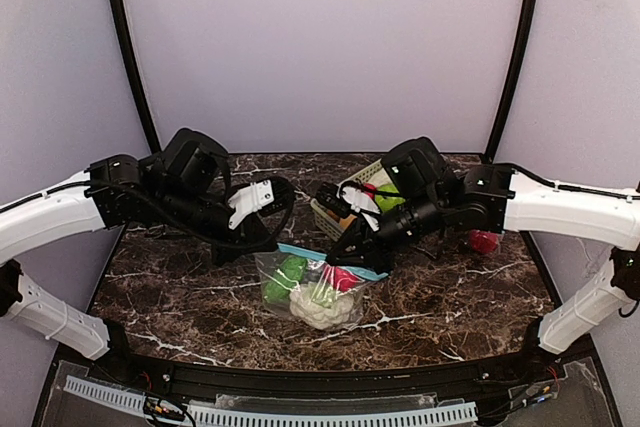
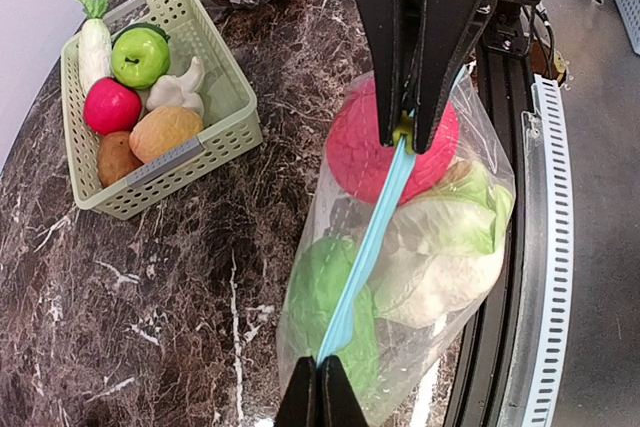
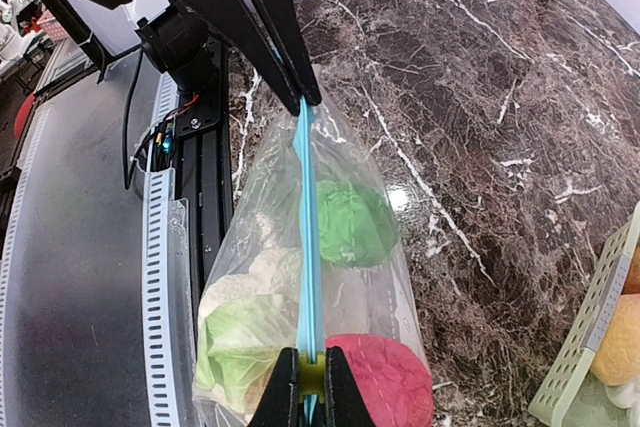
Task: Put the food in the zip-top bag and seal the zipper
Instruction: Zip the zipper on the zipper food storage bag.
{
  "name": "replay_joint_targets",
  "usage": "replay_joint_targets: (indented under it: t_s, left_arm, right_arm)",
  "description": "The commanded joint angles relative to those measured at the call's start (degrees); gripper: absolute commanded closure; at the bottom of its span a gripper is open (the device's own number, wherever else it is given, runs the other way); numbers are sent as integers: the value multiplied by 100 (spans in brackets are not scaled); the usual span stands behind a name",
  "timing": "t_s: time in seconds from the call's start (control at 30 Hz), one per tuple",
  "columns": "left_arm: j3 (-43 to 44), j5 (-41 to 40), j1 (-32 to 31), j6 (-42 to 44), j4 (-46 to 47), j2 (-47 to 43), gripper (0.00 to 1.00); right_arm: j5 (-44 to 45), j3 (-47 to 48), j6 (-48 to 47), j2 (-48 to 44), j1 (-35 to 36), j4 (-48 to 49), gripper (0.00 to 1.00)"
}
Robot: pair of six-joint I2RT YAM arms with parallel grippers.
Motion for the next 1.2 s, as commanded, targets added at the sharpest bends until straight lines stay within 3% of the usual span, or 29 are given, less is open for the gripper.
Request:
replay_joint_targets:
  t_s: [0.0, 0.73, 1.17]
  left_arm:
    - [-157, -852, 218, -33, -493, -214, 99]
    - [-604, -2462, 295, -257, -286, -239, 99]
    - [-791, -2775, 395, -341, -144, -321, 99]
  right_arm:
    - [243, -238, 52, -109, -100, -1085, 100]
    - [422, -436, 188, -167, -110, -1096, 100]
    - [512, -536, 274, -236, -143, -1131, 100]
